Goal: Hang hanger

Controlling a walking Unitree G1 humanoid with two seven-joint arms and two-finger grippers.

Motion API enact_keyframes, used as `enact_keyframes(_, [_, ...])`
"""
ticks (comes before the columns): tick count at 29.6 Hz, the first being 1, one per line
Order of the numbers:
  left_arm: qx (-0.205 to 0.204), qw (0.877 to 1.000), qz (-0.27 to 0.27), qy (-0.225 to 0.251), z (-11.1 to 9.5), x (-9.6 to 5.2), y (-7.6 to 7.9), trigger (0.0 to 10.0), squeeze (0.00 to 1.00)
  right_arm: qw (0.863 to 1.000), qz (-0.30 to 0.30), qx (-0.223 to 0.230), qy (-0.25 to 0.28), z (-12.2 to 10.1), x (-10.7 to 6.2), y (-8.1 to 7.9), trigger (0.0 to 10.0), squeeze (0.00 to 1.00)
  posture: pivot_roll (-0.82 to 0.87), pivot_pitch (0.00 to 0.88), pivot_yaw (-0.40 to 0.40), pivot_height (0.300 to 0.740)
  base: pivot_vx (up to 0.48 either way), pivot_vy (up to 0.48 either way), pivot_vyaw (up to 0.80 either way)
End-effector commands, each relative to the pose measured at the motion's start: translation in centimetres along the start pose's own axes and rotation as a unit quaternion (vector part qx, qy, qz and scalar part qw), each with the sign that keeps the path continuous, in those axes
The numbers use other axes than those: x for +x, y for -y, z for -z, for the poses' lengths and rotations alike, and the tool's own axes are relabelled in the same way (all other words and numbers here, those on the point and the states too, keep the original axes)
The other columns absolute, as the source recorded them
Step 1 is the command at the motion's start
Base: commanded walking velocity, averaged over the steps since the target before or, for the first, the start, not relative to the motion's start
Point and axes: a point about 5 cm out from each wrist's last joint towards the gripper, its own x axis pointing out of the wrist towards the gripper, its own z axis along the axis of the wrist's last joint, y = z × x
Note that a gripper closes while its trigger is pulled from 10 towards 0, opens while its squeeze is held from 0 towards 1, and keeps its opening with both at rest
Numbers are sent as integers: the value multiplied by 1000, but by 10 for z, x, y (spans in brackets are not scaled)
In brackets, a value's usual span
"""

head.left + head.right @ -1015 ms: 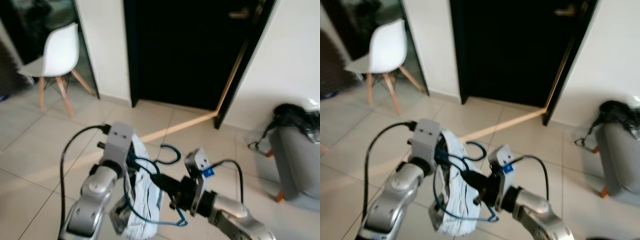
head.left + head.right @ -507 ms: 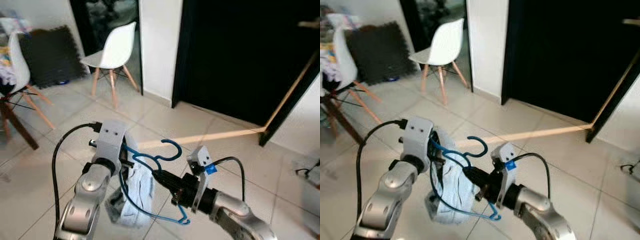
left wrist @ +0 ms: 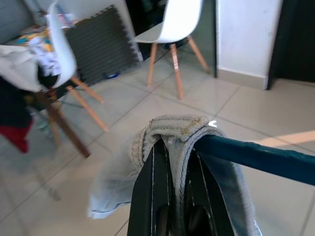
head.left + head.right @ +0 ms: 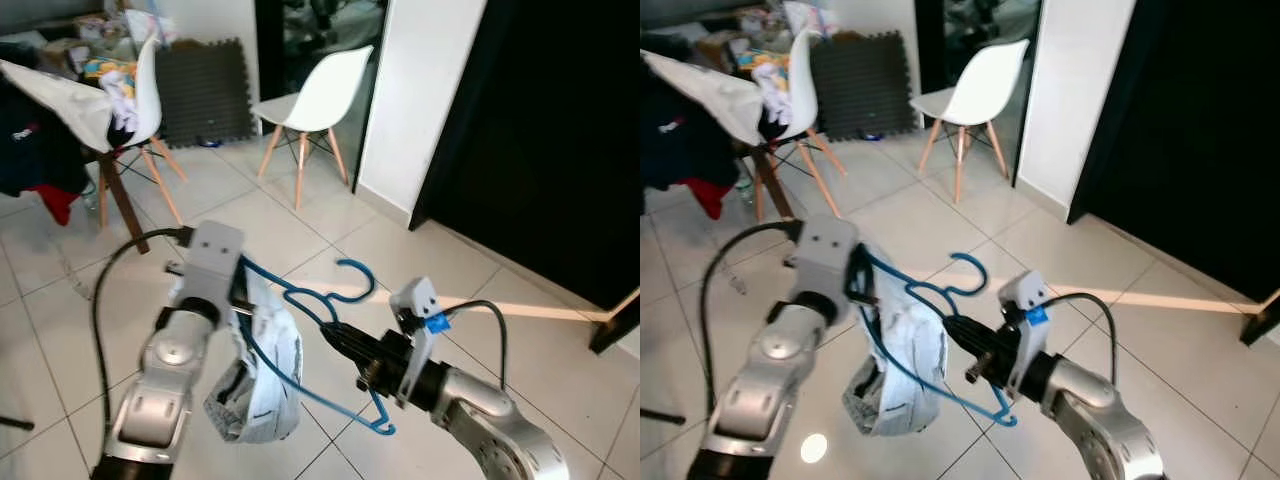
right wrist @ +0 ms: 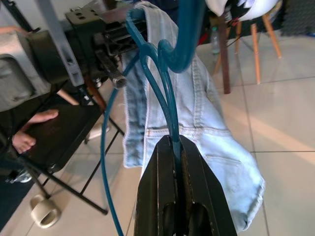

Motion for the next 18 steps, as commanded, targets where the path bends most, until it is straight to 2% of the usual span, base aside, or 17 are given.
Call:
enact_keyframes(1, [28, 999, -27, 8, -1, -2, -12, 10000, 0, 999, 43, -19, 11, -6, -11, 17, 10000, 0, -27, 105, -45, 740, 0, 0, 750])
enact_keyframes(2, [43, 998, -42, 15, -4, -3, -16, 10000, 0, 997, 65, -31, -2, -5, -14, 25, 10000, 0, -26, 107, -47, 740, 0, 0, 738])
enact_keyframes(3, [43, 998, -42, 15, -4, -3, -16, 10000, 0, 997, 65, -31, -2, -5, -14, 25, 10000, 0, -26, 107, -47, 740, 0, 0, 738])
enact_keyframes(5, [66, 995, -62, 33, -12, -7, -16, 10000, 0, 991, 119, -47, -25, -1, -15, 38, 10000, 0, -22, 108, -48, 740, 0, 0, 675])
enact_keyframes(6, [66, 995, -62, 33, -12, -7, -16, 10000, 0, 991, 119, -47, -25, -1, -15, 38, 10000, 0, -22, 108, -48, 740, 0, 0, 675])
enact_keyframes(7, [75, 994, -67, 34, -12, -10, -9, 10000, 0, 983, 174, -46, -30, 2, -14, 49, 10000, 0, -18, 109, -49, 740, 0, 0, 0])
enact_keyframes(13, [79, 994, -79, 17, -6, -9, -6, 10000, 0, 973, 226, -41, -24, 2, -17, 60, 10000, 0, -19, 111, -47, 740, 0, 0, 0])
enact_keyframes(18, [74, 994, -77, -1, 2, -6, -6, 10000, 0, 973, 225, -37, -19, 1, -18, 59, 10000, 0, -23, 111, -46, 740, 0, 0, 0])
